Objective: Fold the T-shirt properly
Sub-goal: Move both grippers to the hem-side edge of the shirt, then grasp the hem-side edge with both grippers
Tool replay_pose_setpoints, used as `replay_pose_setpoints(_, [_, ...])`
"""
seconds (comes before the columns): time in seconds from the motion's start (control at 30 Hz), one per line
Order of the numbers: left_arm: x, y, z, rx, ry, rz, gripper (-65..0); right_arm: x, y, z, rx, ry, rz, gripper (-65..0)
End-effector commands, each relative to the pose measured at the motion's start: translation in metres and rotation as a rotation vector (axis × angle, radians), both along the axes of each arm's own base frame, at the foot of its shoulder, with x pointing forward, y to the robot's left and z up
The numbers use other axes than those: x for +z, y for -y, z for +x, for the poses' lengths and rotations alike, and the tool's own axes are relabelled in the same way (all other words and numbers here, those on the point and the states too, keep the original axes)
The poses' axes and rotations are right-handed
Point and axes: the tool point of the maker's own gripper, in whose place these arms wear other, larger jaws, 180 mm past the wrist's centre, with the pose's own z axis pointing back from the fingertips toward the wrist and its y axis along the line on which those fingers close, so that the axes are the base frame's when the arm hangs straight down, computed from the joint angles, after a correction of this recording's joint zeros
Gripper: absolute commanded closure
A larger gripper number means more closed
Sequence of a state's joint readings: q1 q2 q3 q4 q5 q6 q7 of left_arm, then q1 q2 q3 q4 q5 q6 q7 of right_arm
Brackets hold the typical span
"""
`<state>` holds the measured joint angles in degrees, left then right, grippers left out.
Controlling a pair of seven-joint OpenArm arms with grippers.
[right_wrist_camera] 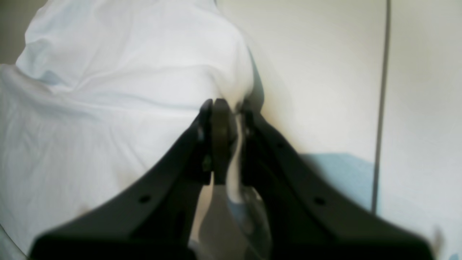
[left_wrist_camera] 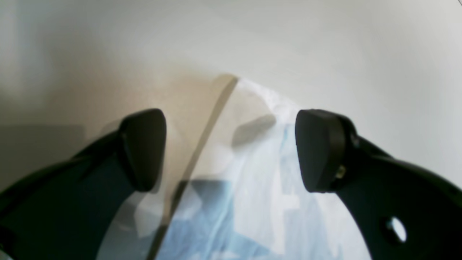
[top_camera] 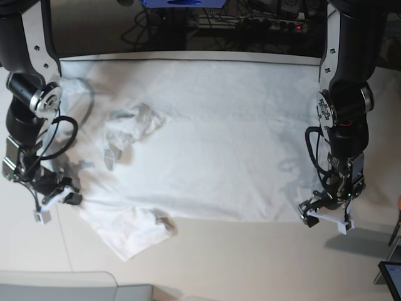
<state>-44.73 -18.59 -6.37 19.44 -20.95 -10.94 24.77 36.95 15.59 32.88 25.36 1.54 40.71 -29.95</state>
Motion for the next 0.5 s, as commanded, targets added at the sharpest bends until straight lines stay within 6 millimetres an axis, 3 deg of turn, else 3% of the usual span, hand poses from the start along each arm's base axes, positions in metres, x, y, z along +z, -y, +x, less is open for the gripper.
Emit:
replay_pose_setpoints(0.0, [0.008, 0.008, 0.008, -0.02, 0.011, -0.017, -54.8, 0.003, 0.014, 0.0, 0.001, -0.025, -0.047, -0.9])
replay_pose_setpoints(0.2, [0.004, 0.018, 0.008, -0.032, 0.005, -0.029, -49.9, 0.002, 0.014, -0.001, 0.001, -0.026, -0.047, -0.9])
replay_pose_setpoints(0.37, [0.001, 0.02, 0.007, -0.035, 0.0, -0.031, -37.5, 0.002, 0.014, -0.001, 0.001, -0.026, -0.047, -0.9])
replay_pose_setpoints(0.47, [-0.004, 0.019, 0.003, -0.034, -0.005, -0.028, -25.7, 0.002, 0.014, -0.001, 0.001, -0.026, -0.047, -0.9])
